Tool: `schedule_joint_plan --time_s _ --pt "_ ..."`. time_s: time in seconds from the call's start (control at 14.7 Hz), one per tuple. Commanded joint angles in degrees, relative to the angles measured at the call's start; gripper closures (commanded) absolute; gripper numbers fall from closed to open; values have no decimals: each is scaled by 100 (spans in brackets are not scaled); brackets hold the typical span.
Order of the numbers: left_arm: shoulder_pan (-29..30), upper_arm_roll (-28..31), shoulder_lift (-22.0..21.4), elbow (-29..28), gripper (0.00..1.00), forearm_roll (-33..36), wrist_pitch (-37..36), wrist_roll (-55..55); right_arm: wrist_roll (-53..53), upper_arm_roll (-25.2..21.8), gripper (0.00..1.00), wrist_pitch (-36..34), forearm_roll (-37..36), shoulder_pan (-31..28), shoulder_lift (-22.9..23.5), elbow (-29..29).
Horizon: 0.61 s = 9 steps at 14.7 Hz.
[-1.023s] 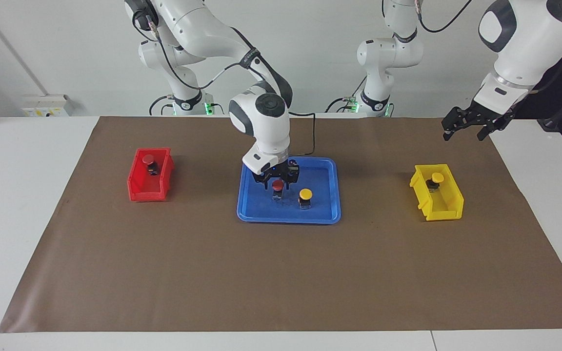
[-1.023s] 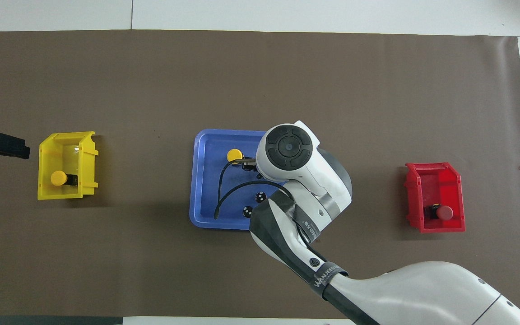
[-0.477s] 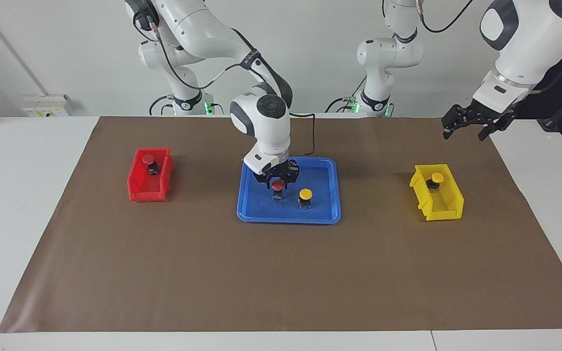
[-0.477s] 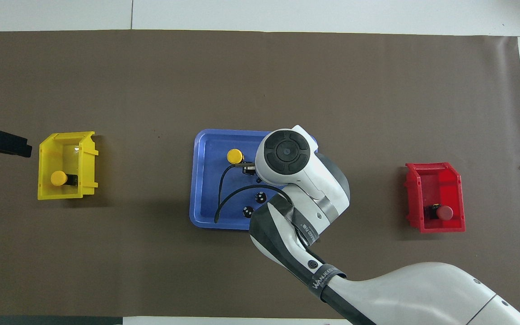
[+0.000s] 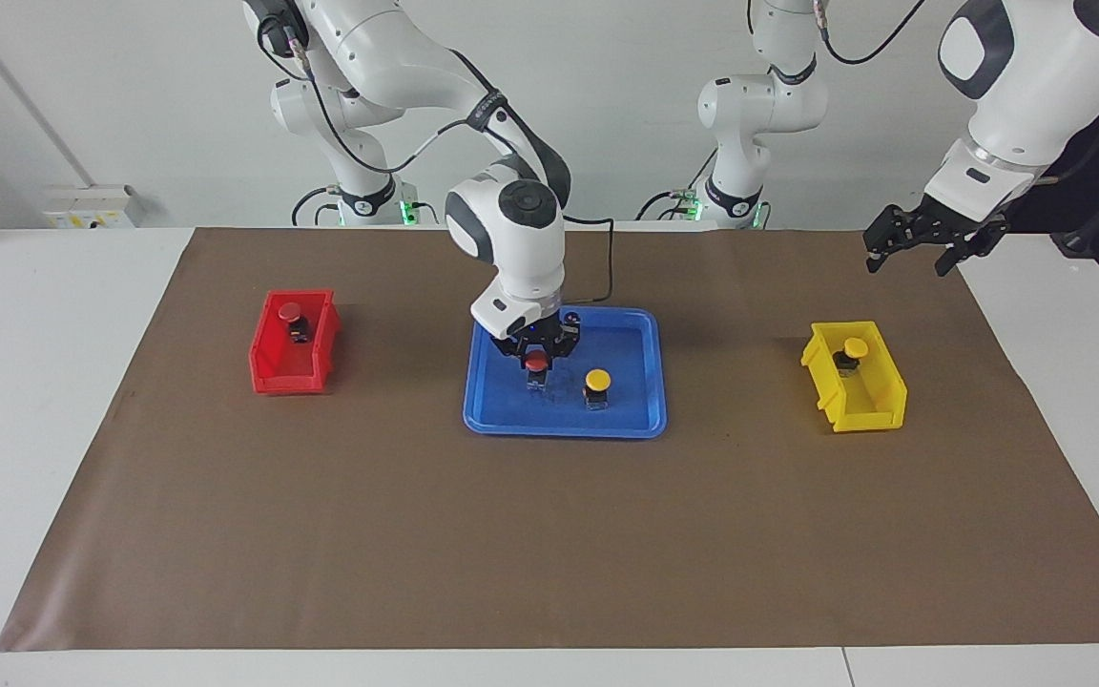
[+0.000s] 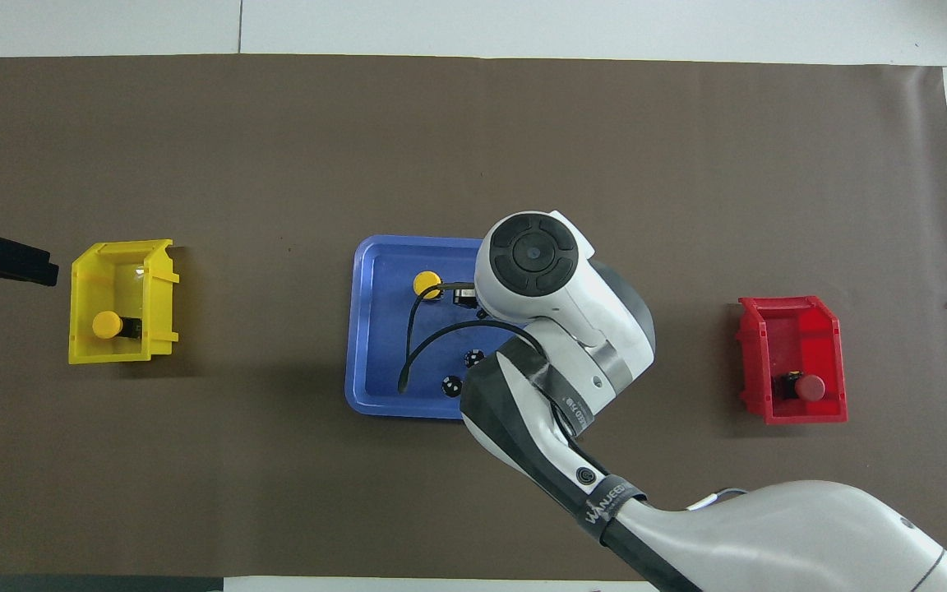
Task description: Sort red and yellow buttons by color
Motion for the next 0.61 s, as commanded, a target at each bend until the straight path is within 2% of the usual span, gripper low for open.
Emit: schedule_joint_plan --time_s 0.0,0.07,0.2,0.34,0.55 --pt "-705 40 17 -465 0 -97 682 -1048 -953 60 77 -554 1 -800 -582 78" --pt "-1074 40 26 -755 0 -106 1173 -1707 -1443 51 77 -807 1 -1133 -854 -106" --pt "-1638 40 157 -942 0 -132 1668 -2501 -2209 60 77 -924 27 -1819 -1355 -562" --pt "-2200 40 613 -934 0 -203 2116 -3309 -2956 51 77 -959 106 -2390 -1769 -1010" --pt "-2869 40 1211 -890 0 -203 2907 -4260 -4494 25 77 -619 860 -3541 -2148 -1696"
